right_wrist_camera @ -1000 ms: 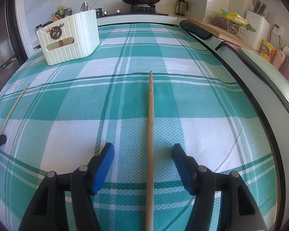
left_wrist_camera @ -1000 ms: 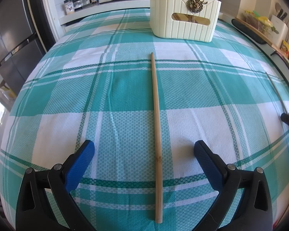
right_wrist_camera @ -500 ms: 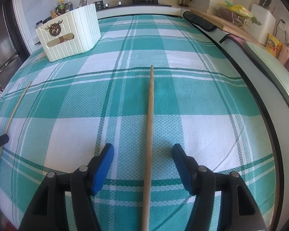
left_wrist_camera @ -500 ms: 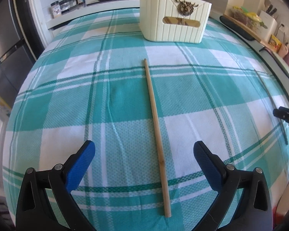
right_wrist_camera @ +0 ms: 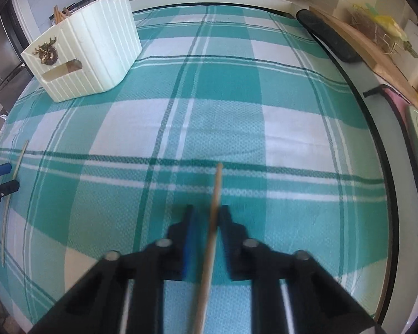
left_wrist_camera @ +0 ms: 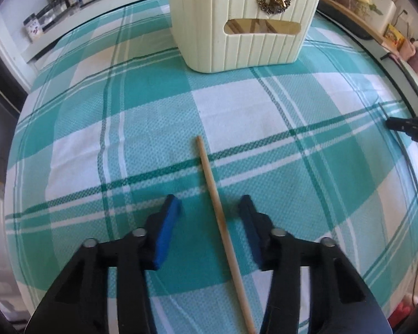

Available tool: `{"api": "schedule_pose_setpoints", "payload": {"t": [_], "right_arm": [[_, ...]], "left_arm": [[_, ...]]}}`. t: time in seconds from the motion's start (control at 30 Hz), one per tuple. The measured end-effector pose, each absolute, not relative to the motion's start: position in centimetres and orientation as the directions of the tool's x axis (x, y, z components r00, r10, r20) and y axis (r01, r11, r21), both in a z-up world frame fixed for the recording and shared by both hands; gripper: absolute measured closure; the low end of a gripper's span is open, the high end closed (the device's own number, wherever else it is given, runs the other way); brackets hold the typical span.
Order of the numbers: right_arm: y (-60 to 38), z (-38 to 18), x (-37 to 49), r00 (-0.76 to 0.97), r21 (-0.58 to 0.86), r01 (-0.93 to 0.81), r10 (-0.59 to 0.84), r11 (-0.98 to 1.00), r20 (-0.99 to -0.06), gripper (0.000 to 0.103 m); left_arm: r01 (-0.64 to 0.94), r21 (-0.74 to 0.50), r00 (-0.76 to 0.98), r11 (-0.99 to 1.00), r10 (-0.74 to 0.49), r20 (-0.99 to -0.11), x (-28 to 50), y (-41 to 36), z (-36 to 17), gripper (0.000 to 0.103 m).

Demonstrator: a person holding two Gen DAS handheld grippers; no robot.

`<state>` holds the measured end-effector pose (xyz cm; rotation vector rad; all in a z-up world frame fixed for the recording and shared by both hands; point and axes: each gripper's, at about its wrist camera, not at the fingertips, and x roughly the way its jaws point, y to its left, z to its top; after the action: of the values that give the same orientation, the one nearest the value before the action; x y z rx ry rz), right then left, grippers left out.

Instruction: Organize utensils

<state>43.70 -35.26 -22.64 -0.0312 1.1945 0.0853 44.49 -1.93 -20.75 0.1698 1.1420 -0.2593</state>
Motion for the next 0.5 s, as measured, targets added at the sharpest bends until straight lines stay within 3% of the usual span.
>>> {"api": "schedule_pose_setpoints", "payload": {"t": [0.03, 0.23, 0.5], "right_arm": [[-35.3, -22.7, 44.0, 0.361, 0.034, -0.072, 0.058, 0.997, -0.931, 0.096], [-35.1, -19.2, 42.8, 0.442, 0.096, -0.074, 0.119, 0.993, -0.889, 0.097], [-33.2, -8.2, 38.4, 0.611, 0.124, -0.209, 0.228, 0.970, -0.758, 0.097]], "left_arm": [[0.284, 0.000, 0.391, 0.959, -0.116, -0.913, 44.7, -2.0, -20.7, 0.096], [0.266, -0.075, 0.431, 0.961, -0.188, -0.883, 43.7, -1.1, -18.6, 0.099], [0.311, -0.171, 0.610, 0.935, -0.334, -0.719, 39.7, 1.5, -6.7, 0.099]]}}
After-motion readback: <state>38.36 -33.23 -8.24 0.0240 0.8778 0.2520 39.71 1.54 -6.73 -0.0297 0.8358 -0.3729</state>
